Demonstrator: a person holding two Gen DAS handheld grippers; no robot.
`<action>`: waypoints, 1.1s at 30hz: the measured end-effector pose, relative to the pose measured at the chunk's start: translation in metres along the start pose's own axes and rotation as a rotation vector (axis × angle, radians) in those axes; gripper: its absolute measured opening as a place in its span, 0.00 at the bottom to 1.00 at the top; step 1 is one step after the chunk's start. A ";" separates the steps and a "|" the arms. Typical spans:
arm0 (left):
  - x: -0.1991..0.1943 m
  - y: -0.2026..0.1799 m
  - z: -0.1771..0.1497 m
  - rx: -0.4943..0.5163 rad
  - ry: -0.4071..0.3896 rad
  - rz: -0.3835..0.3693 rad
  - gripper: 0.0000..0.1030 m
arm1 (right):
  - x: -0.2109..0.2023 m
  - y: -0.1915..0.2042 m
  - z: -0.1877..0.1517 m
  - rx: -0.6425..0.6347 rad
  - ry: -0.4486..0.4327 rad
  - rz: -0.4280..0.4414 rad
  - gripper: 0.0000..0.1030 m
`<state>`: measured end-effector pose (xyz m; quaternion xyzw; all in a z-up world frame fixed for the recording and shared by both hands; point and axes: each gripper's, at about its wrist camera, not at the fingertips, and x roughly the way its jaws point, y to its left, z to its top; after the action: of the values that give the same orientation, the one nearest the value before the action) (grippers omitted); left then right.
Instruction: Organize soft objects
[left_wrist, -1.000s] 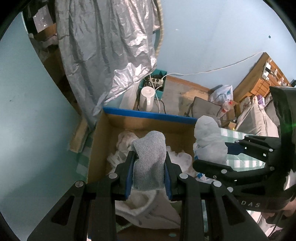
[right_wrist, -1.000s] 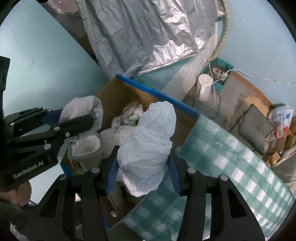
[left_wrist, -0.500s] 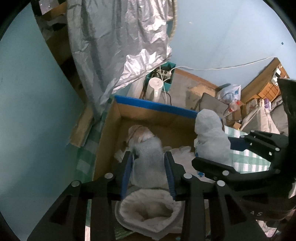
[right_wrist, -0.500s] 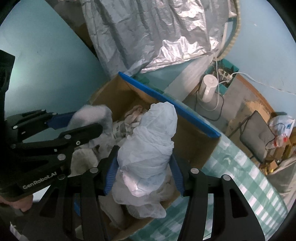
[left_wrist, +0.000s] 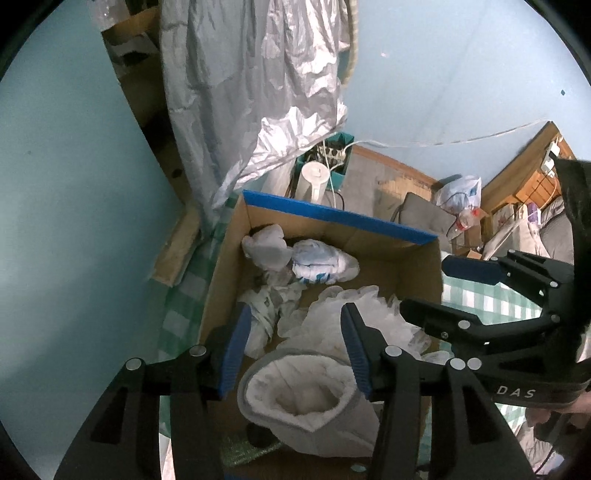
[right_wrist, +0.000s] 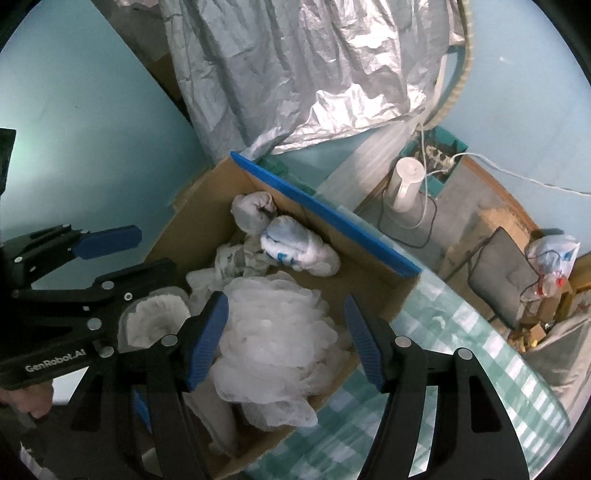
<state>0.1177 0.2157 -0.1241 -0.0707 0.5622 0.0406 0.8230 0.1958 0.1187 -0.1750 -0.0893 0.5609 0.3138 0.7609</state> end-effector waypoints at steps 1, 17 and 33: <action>-0.005 -0.001 0.000 -0.002 -0.010 -0.001 0.51 | -0.004 0.001 -0.002 -0.001 -0.009 -0.006 0.64; -0.081 -0.026 -0.026 0.014 -0.131 0.029 0.71 | -0.084 0.007 -0.029 0.015 -0.125 -0.052 0.64; -0.126 -0.051 -0.060 0.004 -0.182 -0.011 0.86 | -0.152 -0.009 -0.075 0.114 -0.230 -0.138 0.64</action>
<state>0.0244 0.1571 -0.0249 -0.0682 0.4847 0.0410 0.8710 0.1148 0.0173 -0.0654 -0.0478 0.4792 0.2365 0.8439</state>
